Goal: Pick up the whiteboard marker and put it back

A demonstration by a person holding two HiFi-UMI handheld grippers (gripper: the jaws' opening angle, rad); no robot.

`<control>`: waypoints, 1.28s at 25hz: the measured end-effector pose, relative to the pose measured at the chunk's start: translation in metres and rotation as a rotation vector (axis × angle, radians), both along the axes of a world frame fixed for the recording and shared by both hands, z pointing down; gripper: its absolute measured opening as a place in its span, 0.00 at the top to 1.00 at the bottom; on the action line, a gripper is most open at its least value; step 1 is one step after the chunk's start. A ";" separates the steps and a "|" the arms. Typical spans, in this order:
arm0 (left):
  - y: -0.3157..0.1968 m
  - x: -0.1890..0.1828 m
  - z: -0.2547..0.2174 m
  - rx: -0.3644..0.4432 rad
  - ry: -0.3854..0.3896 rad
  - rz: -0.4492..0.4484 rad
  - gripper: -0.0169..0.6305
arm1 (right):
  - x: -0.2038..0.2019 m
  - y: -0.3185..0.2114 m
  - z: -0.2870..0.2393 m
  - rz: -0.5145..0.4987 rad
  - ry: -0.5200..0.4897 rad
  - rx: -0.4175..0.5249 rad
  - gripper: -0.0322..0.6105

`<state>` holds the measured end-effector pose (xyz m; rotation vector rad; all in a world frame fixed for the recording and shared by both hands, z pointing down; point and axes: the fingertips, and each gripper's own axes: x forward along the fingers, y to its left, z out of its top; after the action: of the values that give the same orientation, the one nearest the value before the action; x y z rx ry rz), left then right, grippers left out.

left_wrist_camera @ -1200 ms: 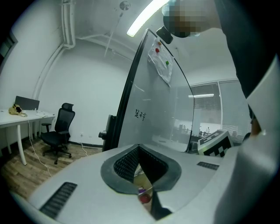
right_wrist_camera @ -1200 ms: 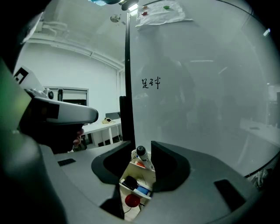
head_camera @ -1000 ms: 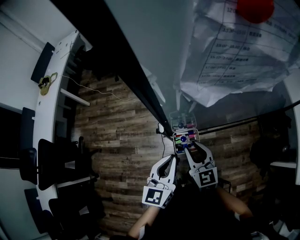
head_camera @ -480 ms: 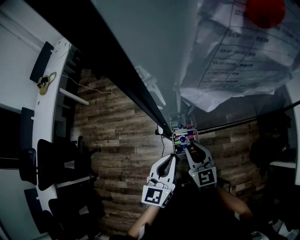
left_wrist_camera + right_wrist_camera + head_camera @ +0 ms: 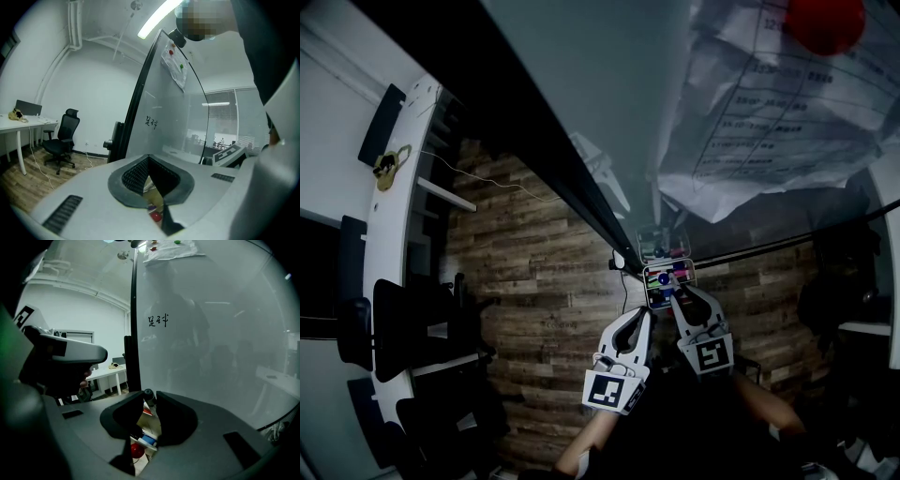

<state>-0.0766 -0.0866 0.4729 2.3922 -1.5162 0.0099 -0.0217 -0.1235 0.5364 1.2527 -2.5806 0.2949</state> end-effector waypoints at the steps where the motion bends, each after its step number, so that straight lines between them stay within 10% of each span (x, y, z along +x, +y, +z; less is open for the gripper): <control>1: 0.000 0.000 0.000 -0.001 0.001 0.000 0.96 | 0.001 0.000 0.000 0.002 0.000 0.001 0.80; 32: 0.011 -0.001 -0.010 0.037 -0.001 -0.002 0.96 | 0.007 0.011 -0.016 0.026 -0.019 0.047 0.83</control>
<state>-0.0780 -0.0760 0.4624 2.4195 -1.5320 -0.0168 -0.0146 -0.1123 0.5204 1.3064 -2.6033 0.2545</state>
